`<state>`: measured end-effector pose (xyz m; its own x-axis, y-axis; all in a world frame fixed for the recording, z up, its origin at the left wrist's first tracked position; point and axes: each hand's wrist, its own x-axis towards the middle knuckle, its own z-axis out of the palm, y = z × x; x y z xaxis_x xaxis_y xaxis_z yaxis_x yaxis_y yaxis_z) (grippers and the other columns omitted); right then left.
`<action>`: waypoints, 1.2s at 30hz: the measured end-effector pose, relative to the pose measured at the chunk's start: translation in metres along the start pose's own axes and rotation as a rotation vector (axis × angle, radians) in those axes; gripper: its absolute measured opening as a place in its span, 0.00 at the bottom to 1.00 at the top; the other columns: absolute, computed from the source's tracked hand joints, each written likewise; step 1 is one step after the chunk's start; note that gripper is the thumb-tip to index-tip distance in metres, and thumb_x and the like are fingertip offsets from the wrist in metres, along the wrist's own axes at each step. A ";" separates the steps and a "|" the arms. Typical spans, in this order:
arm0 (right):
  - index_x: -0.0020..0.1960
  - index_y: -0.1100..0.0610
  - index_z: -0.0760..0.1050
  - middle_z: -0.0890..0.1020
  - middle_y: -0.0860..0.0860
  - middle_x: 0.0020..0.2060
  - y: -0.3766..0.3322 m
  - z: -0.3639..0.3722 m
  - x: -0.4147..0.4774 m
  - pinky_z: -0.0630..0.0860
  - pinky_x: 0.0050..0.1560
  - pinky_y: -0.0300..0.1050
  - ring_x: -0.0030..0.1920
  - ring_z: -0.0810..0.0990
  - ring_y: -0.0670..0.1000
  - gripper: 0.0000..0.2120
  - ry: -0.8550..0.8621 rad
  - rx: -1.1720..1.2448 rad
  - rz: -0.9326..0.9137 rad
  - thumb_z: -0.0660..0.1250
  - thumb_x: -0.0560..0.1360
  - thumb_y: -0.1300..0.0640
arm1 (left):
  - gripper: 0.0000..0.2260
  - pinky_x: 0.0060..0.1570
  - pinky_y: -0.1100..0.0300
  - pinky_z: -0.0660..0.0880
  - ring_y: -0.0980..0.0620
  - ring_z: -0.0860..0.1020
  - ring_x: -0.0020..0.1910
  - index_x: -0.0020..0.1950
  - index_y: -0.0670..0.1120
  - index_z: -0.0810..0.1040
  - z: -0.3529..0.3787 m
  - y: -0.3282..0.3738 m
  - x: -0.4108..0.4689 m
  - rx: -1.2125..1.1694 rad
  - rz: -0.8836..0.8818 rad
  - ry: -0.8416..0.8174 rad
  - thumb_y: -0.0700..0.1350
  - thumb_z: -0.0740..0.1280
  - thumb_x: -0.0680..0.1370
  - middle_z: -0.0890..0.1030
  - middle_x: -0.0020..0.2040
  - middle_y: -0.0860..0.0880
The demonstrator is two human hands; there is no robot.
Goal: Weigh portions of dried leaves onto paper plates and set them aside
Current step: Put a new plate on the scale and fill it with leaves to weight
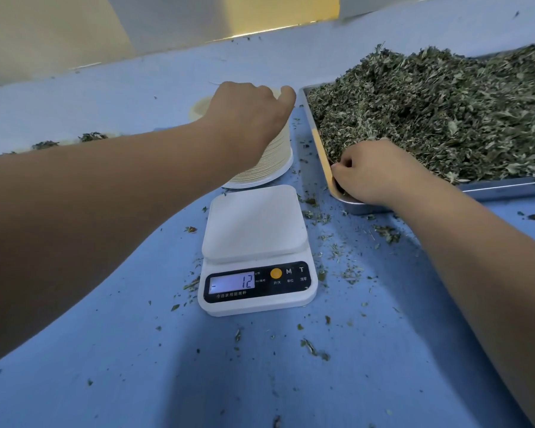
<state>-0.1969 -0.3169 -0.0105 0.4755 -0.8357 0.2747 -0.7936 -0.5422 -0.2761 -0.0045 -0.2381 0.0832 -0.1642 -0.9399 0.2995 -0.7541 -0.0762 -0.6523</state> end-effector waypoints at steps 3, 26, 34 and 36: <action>0.37 0.61 0.76 0.79 0.59 0.31 -0.001 -0.001 -0.001 0.70 0.31 0.44 0.30 0.72 0.56 0.18 -0.004 0.009 0.009 0.59 0.79 0.51 | 0.29 0.29 0.56 0.54 0.48 0.59 0.29 0.73 0.41 0.59 -0.001 0.000 -0.001 -0.003 -0.048 -0.009 0.37 0.68 0.75 0.60 0.36 0.47; 0.30 0.56 0.66 0.68 0.54 0.24 -0.001 -0.002 -0.001 0.62 0.30 0.45 0.27 0.64 0.54 0.18 -0.014 0.015 0.012 0.61 0.77 0.52 | 0.11 0.48 0.67 0.73 0.62 0.75 0.50 0.45 0.43 0.84 0.036 0.001 -0.107 -1.015 -0.649 0.712 0.30 0.66 0.71 0.76 0.51 0.52; 0.42 0.61 0.80 0.82 0.60 0.34 -0.005 -0.004 -0.003 0.76 0.35 0.49 0.31 0.73 0.56 0.17 -0.009 -0.045 0.050 0.60 0.78 0.50 | 0.17 0.41 0.76 0.70 0.67 0.75 0.47 0.46 0.43 0.84 0.064 0.007 -0.150 -1.157 -0.653 0.655 0.24 0.70 0.68 0.78 0.50 0.47; 0.45 0.61 0.81 0.82 0.59 0.35 -0.005 -0.005 -0.002 0.78 0.37 0.50 0.32 0.75 0.56 0.17 -0.010 -0.070 0.053 0.60 0.79 0.50 | 0.15 0.44 0.76 0.70 0.68 0.76 0.48 0.46 0.44 0.85 0.071 0.008 -0.157 -1.148 -0.662 0.620 0.26 0.71 0.68 0.79 0.51 0.48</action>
<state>-0.1958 -0.3118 -0.0056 0.4358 -0.8639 0.2524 -0.8419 -0.4905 -0.2250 0.0605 -0.1150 -0.0184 0.3884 -0.5264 0.7563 -0.8320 0.1525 0.5334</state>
